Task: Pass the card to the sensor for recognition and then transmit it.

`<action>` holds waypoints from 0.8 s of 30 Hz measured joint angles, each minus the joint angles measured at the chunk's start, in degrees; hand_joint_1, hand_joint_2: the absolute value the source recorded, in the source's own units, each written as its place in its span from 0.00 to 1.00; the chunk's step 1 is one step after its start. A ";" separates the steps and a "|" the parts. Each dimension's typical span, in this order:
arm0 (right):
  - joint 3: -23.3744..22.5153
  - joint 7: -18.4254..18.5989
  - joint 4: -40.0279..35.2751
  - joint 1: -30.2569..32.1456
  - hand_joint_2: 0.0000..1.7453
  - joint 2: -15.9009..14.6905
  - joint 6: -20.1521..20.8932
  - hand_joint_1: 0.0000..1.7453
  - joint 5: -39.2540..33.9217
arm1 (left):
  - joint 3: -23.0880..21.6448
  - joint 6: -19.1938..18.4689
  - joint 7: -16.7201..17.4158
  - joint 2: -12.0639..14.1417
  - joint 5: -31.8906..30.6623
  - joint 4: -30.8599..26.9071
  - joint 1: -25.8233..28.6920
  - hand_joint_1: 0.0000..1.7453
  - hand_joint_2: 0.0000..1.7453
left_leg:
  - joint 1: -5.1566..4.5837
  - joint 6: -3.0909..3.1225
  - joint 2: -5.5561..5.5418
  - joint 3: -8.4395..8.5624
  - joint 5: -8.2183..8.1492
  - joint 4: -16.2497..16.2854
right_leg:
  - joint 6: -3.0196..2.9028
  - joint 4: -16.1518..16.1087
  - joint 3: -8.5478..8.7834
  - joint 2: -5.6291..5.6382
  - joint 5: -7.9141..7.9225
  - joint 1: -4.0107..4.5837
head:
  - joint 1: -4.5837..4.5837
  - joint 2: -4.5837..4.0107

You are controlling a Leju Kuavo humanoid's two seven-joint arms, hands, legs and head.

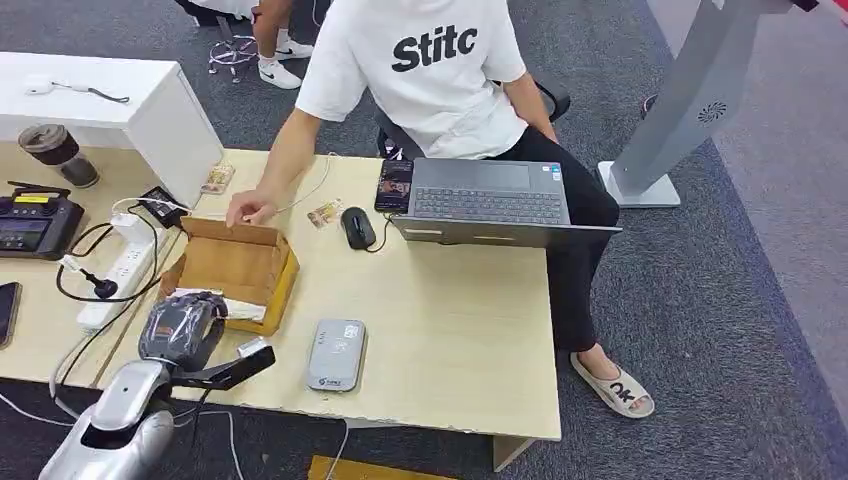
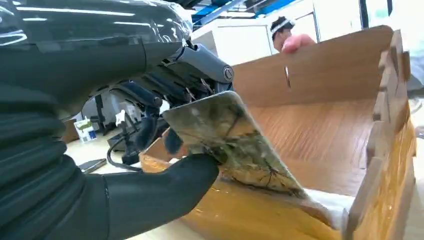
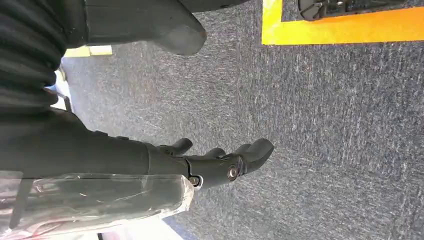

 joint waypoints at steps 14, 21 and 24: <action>0.85 0.00 0.00 -0.03 1.00 0.00 0.00 0.00 -0.04 | 0.07 0.83 -0.04 -0.46 -0.90 0.00 0.06 1.00 1.00 | 0.00 0.00 -0.01 -0.01 0.00 0.00 | 0.00 0.00 0.00 -0.01 0.00 0.00 | 0.00 0.00; 1.03 -0.09 0.00 -0.03 1.00 0.00 -0.35 0.00 -0.22 | 0.92 5.29 0.68 0.11 -3.39 -1.80 0.34 1.00 1.00 | 0.01 0.00 -0.02 -0.02 0.00 0.00 | 0.00 0.00 -0.01 -0.02 0.00 0.01 | 0.00 0.00; 1.18 -0.11 0.00 -0.02 1.00 0.00 -0.63 0.00 -0.26 | 1.95 7.72 0.79 0.81 -4.31 -4.53 0.88 1.00 1.00 | 0.01 0.00 -0.01 -0.02 0.00 0.00 | 0.00 0.00 -0.01 -0.01 0.00 0.01 | 0.02 0.00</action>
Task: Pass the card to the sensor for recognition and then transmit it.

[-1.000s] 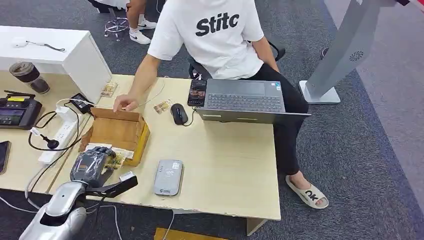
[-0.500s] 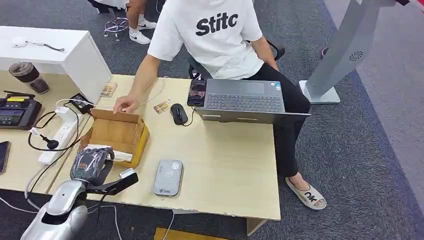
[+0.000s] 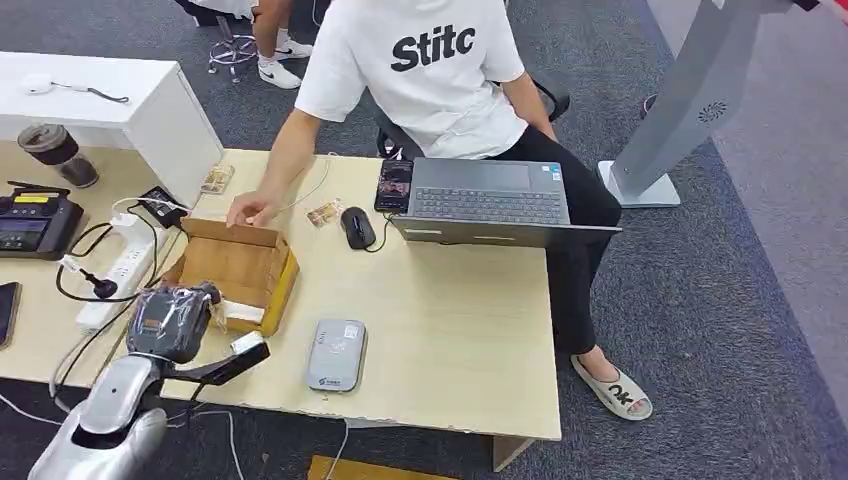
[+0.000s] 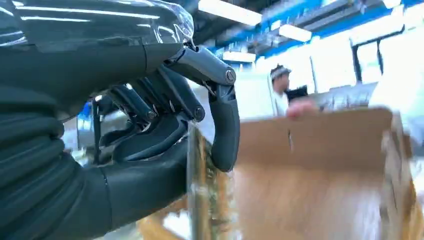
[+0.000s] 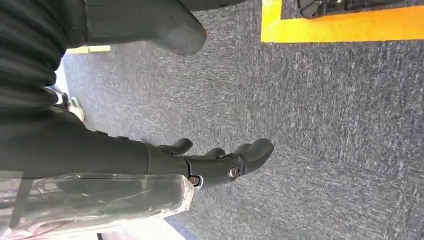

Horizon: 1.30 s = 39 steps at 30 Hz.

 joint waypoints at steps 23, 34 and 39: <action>2.36 0.31 0.02 -0.62 1.00 -0.02 -0.20 0.00 1.05 | 9.51 2.00 -2.89 8.13 0.05 -3.88 -11.51 1.00 1.00 | 0.02 -0.06 -0.11 0.02 0.09 0.01 | -0.06 0.02 0.00 -0.11 0.06 0.01 | 0.02 0.00; 3.63 0.81 0.02 -1.23 1.00 -0.02 -0.20 0.00 1.05 | 3.80 -2.76 -0.02 7.02 -2.47 10.16 -28.23 0.00 1.00 | 0.01 -0.04 -0.02 0.02 0.11 0.04 | -0.12 0.03 -0.03 -0.02 0.11 0.01 | 0.00 0.00; 3.87 0.81 0.02 -1.24 1.00 -0.02 -0.20 0.00 1.03 | 2.82 -2.10 0.70 6.25 -2.07 11.59 -29.25 0.00 1.00 | 0.00 -0.04 0.00 0.00 0.11 0.04 | -0.12 0.03 -0.04 0.00 0.11 0.01 | -0.02 0.00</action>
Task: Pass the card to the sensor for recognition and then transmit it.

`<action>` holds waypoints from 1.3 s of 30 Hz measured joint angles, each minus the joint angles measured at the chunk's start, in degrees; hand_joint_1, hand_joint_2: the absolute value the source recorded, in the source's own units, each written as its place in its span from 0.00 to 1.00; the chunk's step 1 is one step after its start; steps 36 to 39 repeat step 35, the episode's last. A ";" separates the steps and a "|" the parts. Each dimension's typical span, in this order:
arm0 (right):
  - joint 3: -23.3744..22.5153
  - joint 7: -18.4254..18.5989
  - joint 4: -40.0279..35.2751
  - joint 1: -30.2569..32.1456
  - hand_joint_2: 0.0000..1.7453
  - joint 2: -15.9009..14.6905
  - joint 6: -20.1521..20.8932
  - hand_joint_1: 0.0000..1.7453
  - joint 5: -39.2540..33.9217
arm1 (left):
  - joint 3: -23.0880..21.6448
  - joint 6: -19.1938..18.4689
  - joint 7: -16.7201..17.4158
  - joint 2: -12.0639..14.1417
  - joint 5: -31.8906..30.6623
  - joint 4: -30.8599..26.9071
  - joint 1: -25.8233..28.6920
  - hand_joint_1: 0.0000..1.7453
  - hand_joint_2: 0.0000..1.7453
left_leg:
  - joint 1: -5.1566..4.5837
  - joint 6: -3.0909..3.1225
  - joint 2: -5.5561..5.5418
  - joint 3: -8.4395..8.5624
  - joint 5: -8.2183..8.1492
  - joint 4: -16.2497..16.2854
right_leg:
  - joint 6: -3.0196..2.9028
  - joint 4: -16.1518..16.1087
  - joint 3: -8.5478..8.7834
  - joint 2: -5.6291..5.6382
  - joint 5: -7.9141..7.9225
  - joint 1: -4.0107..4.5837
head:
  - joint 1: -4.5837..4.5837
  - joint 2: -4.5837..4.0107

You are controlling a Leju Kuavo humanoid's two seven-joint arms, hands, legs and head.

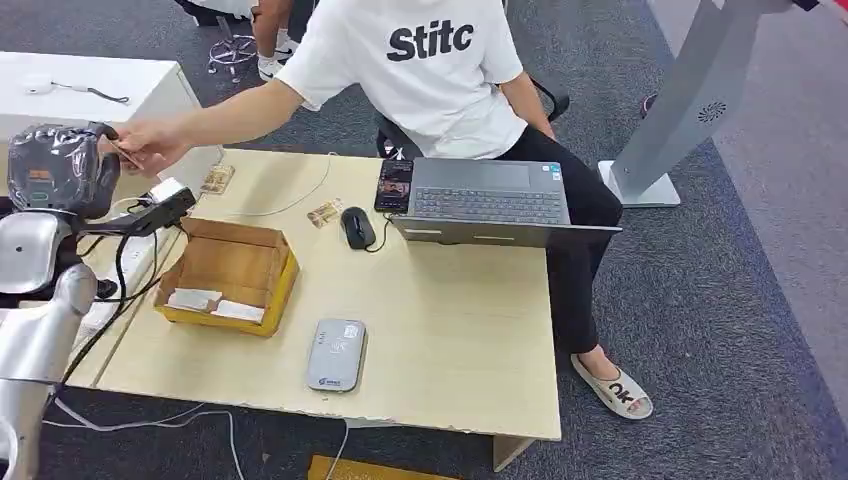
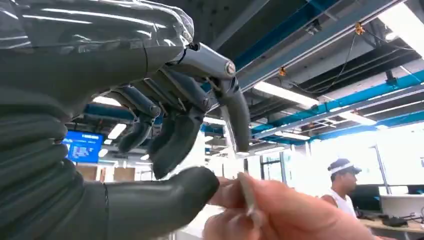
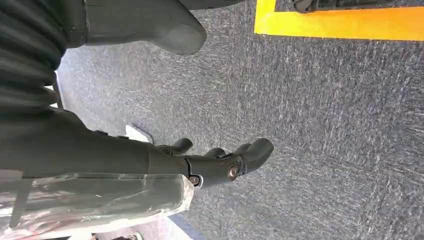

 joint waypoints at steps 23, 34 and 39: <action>-1.51 -2.27 0.09 1.53 1.00 0.07 -2.99 0.00 -7.99 | 29.41 16.02 -30.78 -27.76 38.55 -28.91 45.94 0.00 1.00 | -0.06 0.28 0.54 -0.11 -0.35 -0.01 | 0.12 -0.11 -0.13 0.48 -0.11 -0.06 | 0.00 0.00; -1.99 -2.58 0.13 1.74 1.00 0.61 -4.07 0.00 -9.77 | 63.44 8.50 -38.30 -42.62 38.21 -7.93 39.38 0.00 1.00 | -0.05 0.27 0.40 -0.05 -0.34 -0.01 | 0.12 -0.10 -0.04 0.29 -0.12 -0.04 | 0.00 0.00; -1.99 -2.53 0.13 1.74 1.00 0.63 -4.09 0.00 -10.01 | 65.93 10.23 -39.00 -42.88 36.98 -4.60 38.68 0.00 1.00 | -0.05 0.27 0.42 -0.04 -0.35 -0.01 | 0.12 -0.10 -0.05 0.30 -0.12 -0.04 | 0.02 0.00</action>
